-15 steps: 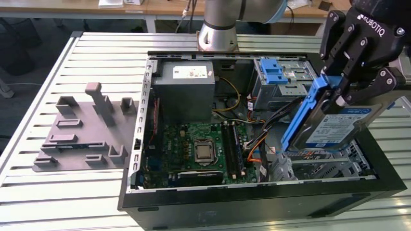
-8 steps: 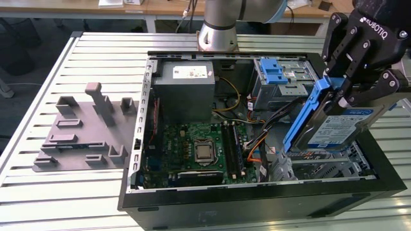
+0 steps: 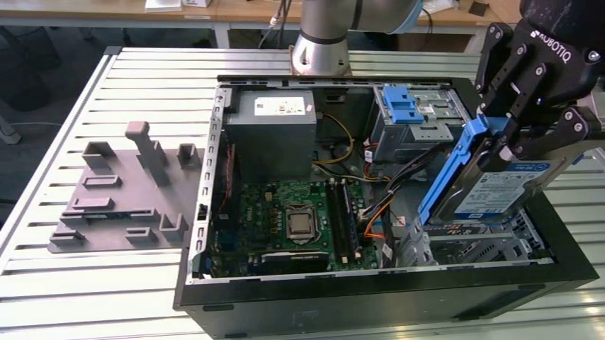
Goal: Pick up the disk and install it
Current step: 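Insert the disk into the insertion slot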
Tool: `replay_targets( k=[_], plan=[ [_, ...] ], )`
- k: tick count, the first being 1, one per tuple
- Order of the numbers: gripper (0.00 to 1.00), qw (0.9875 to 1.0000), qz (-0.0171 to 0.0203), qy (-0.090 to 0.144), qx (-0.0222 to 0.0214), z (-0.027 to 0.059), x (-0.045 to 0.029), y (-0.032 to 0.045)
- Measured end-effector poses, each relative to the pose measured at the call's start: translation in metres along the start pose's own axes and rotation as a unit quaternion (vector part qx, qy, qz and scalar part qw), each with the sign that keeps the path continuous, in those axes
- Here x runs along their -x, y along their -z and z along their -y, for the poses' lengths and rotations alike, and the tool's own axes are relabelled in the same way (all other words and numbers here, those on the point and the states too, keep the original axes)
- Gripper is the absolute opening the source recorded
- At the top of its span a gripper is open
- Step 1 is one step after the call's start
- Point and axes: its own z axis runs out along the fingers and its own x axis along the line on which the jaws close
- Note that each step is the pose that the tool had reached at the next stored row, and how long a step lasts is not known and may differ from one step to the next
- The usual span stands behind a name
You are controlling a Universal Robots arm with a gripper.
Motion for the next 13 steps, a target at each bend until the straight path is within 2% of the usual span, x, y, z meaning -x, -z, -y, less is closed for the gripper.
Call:
replay_targets(
  k=[13],
  plan=[
    [0.36,1.0,-0.0005,0.0,0.0,0.0045,-0.0003,-0.0047]
  ],
)
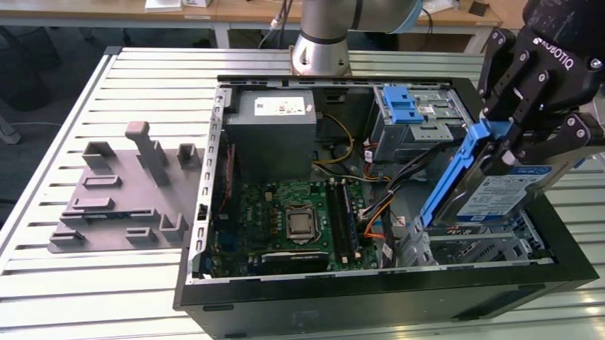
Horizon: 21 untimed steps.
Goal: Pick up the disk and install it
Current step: 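Insert the disk into the insertion slot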
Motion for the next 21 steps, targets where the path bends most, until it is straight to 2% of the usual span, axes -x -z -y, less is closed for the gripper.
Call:
replay_targets(
  k=[18,21],
  plan=[
    [0.36,1.0,0.0,0.001,0.0,0.0005,-0.0035,-0.0126],
    [0.36,1.0,-0.0002,0.001,0.0013,0.0009,-0.0037,-0.0139]
  ],
)
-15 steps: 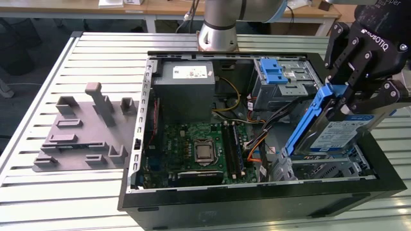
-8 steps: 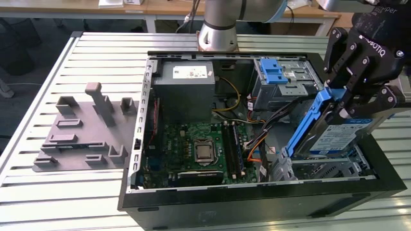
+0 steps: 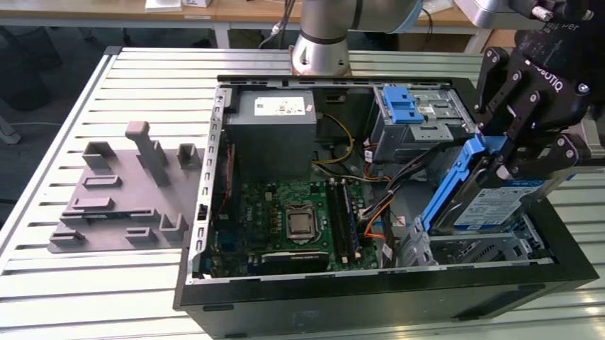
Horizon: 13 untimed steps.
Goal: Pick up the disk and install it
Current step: 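Insert the disk into the insertion slot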
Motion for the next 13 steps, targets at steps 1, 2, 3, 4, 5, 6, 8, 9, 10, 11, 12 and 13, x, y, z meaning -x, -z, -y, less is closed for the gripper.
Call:
replay_targets(
  k=[1,2,3,4,5,6,8,9,10,11,12,13],
  plan=[
    [0.36,1.0,0.0,0.0,0.0,0.0,0.0,-0.0002],
    [0.36,1.0,0.0002,0.0,0.0,0.0,0.0,-0.0008],
    [0.36,1.0,0.0002,0.0,0.0,0.0,-0.0001,-0.0015],
    [0.36,1.0,0.0002,0.0,0.0,-0.0001,-0.0002,-0.0025],
    [0.36,1.0,0.0002,0.0,0.0,0.0,-0.0003,-0.0036],
    [0.36,1.0,0.0001,0.0,0.0,0.0,-0.0004,-0.0047],
    [0.36,1.0,0.0001,0.0,0.0,0.0,-0.0005,-0.0072],
    [0.36,1.0,0.0002,0.0,0.0,0.0,-0.0005,-0.0087],
    [0.36,1.0,0.0001,0.0,0.0,-0.0001,-0.0005,-0.01],
    [0.36,1.0,0.0002,0.0,0.0,-0.0001,-0.0006,-0.0114],
    [0.36,1.0,0.0001,0.0,0.0,-0.0001,-0.0006,-0.0126],
    [0.36,1.0,0.0001,0.0,0.0,-0.0001,-0.0007,-0.0139]
  ],
)
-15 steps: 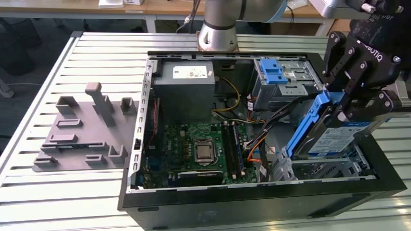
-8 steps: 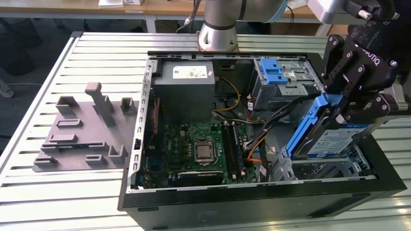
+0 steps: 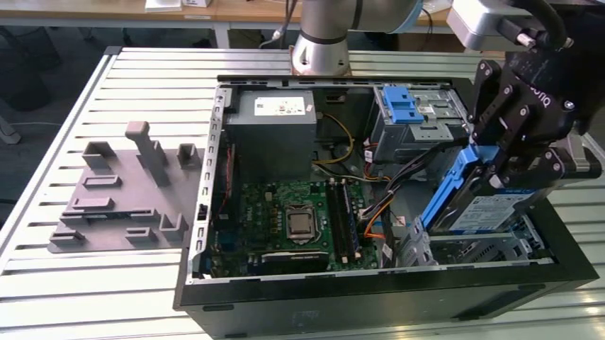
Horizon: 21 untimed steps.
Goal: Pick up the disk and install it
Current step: 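Insert the disk into the insertion slot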
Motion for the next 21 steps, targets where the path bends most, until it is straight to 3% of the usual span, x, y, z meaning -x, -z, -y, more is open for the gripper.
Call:
replay_targets(
  k=[4,7,12,15,16,18,21],
  plan=[
    [0.38,1.0,-0.0002,0.0,0.0,0.0,-0.0002,-0.0048],
    [0.5,1.0,0.0,0.0,0.0,0.0,-0.0001,-0.0084],
    [0.48,1.0,-0.0001,0.0,0.0,-0.0001,0.0,-0.0128],
    [0.3,1.0,0.0,0.001,0.0,-0.0001,0.0,-0.015],
    [0.3,1.0,0.0,0.001,0.0,-0.0001,0.0,-0.0157],
    [0.19,1.0,0.0,0.002,0.0,-0.0001,0.0,-0.0176],
    [0.11,1.0,0.0,0.002,0.0,-0.0001,0.0,-0.0205]
  ],
)
